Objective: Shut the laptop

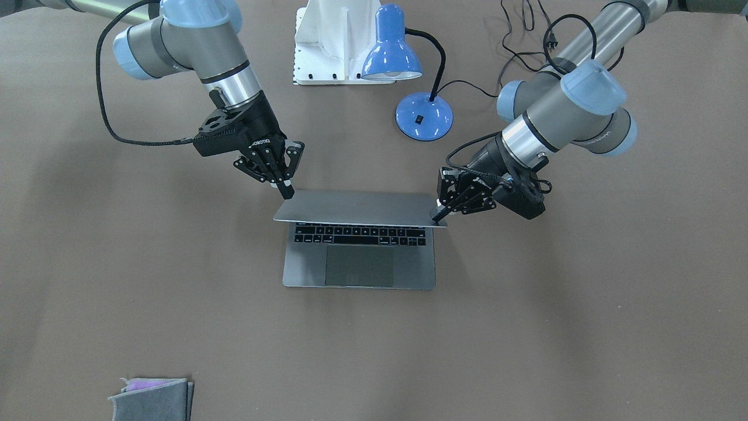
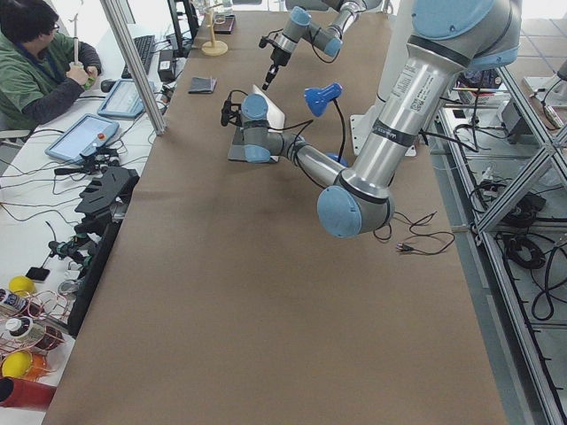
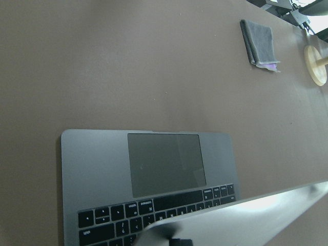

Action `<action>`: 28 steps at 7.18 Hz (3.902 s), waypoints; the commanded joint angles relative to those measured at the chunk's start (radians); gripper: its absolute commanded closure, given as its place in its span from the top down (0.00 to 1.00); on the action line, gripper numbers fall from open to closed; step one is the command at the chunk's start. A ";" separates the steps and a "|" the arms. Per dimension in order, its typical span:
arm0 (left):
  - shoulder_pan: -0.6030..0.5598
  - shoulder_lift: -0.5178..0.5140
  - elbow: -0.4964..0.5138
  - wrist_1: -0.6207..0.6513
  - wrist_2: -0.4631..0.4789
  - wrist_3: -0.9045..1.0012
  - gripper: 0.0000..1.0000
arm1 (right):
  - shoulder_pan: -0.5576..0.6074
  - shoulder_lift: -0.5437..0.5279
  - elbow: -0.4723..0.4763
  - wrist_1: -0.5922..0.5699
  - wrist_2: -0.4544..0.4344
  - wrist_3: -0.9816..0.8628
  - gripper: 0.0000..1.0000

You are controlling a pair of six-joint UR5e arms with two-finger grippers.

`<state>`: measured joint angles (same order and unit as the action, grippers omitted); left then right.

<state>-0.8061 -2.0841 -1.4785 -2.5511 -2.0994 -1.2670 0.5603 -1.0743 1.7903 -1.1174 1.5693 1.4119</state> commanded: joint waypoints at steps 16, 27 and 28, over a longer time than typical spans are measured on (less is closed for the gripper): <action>-0.043 0.028 -0.235 0.489 0.031 0.190 0.99 | 0.194 0.067 -0.023 -0.280 0.234 -0.158 1.00; -0.912 0.516 -0.128 1.163 -0.192 1.773 0.99 | 1.073 -0.711 -0.029 -0.427 0.695 -1.699 1.00; -0.917 0.545 -0.093 1.146 -0.197 1.763 0.99 | 1.078 -0.723 -0.041 -0.427 0.692 -1.705 1.00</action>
<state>-1.7119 -1.5844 -1.6213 -1.3912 -2.2943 0.4989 1.6105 -1.7633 1.7858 -1.5482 2.2642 -0.2579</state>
